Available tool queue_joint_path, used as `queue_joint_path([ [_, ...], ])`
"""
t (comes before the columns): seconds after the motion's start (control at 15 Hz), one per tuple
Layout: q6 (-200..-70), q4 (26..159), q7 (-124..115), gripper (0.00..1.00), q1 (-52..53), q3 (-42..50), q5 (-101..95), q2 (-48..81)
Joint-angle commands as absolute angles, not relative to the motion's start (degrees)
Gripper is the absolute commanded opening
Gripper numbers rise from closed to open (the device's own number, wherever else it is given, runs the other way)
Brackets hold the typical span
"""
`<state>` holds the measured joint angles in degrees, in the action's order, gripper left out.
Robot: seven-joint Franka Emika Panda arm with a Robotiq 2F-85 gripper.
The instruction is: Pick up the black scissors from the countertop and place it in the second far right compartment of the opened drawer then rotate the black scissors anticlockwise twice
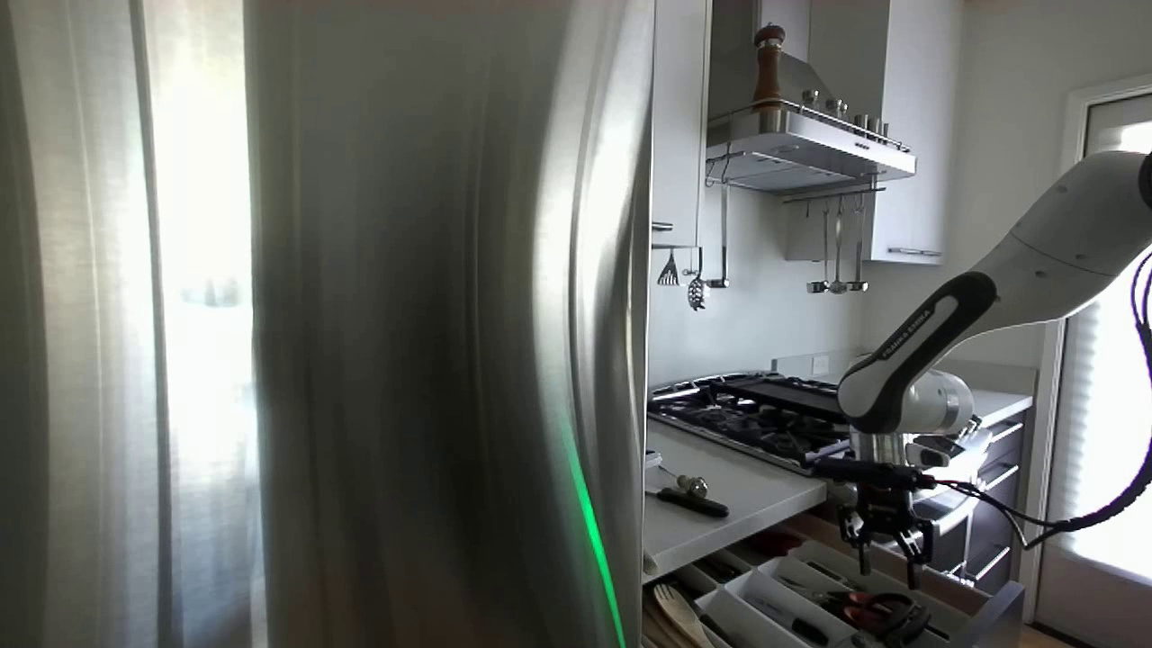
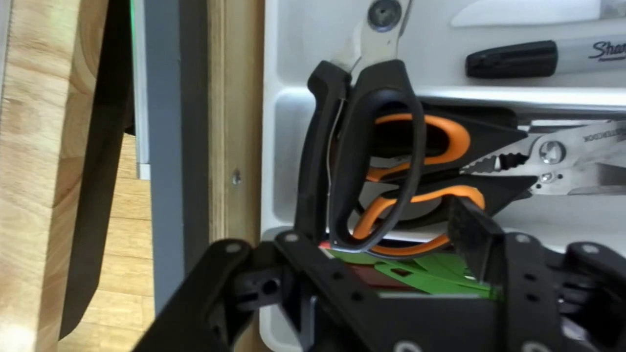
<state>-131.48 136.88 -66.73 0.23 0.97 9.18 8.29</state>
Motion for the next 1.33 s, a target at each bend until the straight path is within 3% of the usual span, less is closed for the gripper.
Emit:
queue_joint_path([
  [0.0,-136.45,137.82,-64.25,0.56,0.73,1.03,10.12,10.53],
  [0.07,-137.17,137.87,-63.89,0.49,0.8,1.01,10.36,11.02],
  [0.4,-137.22,137.67,-63.41,0.57,1.07,1.12,11.29,12.74],
  [0.47,-137.43,137.68,-63.13,0.54,1.08,1.09,11.43,12.89],
  [0.53,-137.6,137.71,-62.85,0.35,1.09,1.05,11.6,12.94],
  [0.6,-137.68,137.7,-62.54,0.33,1.1,1.03,11.75,12.96],
  [0.87,-138.21,137.66,-61.18,0.02,1.18,1.01,12.03,12.81],
  [1.27,-136.58,137.37,-60.07,0.02,1.36,0.73,12.12,12.14],
])
